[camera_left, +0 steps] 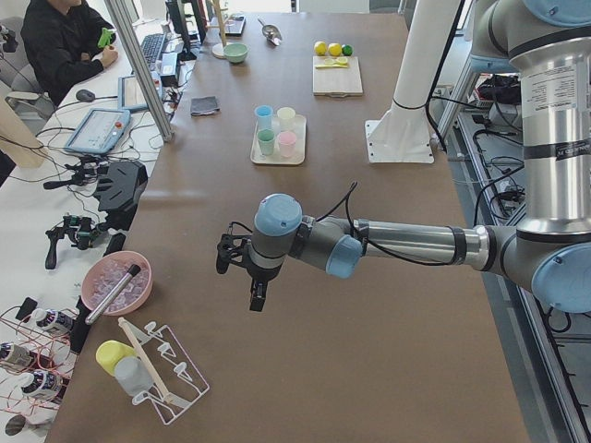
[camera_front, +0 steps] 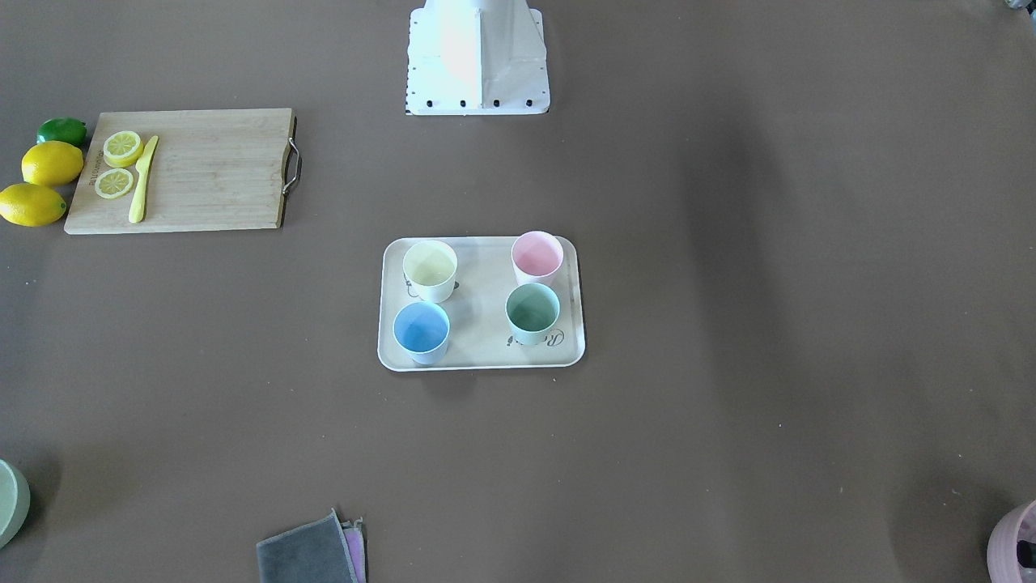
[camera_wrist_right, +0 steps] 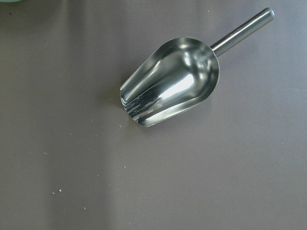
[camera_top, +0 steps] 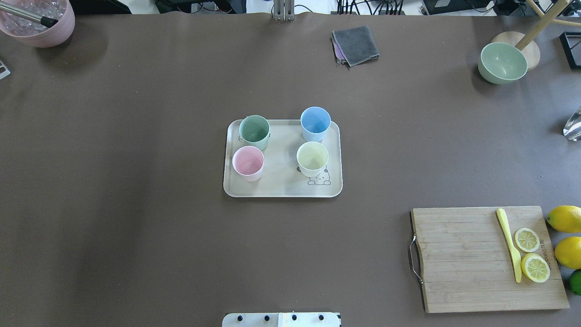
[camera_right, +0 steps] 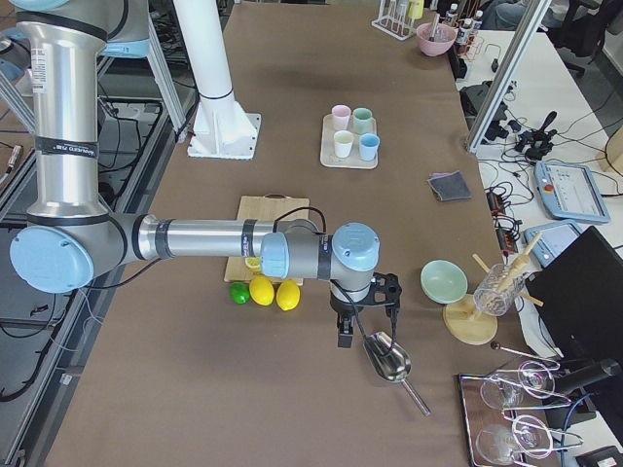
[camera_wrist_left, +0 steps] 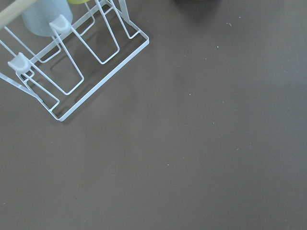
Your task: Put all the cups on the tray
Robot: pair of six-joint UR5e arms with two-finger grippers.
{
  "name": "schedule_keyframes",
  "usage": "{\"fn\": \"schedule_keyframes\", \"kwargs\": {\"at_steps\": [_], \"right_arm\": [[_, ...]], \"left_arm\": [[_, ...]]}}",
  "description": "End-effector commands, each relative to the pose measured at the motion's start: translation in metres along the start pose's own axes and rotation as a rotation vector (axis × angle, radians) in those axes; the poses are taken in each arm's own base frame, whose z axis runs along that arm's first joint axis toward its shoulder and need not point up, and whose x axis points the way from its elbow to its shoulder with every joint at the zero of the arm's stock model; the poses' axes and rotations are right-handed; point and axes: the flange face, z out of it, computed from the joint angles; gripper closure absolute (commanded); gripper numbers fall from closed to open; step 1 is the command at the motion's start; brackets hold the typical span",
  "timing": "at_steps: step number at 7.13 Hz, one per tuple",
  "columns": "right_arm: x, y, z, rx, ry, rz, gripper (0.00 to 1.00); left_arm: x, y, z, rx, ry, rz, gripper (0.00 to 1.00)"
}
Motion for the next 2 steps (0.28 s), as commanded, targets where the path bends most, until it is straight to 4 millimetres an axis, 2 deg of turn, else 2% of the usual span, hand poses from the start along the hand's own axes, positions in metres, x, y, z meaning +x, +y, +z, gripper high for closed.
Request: {"fn": "schedule_keyframes", "kwargs": {"at_steps": [1,2], "right_arm": [[0.0003,0.0002,0.0004,-0.001,-0.001,0.001,0.0],[-0.0002,-0.0005,-0.0001,0.0,-0.001,0.0,0.0]], "left_arm": [[-0.0002,0.0,0.0003,-0.001,0.0,0.0,0.02],[0.0003,0.0,0.0008,-0.002,0.0,-0.001,0.02]]}}
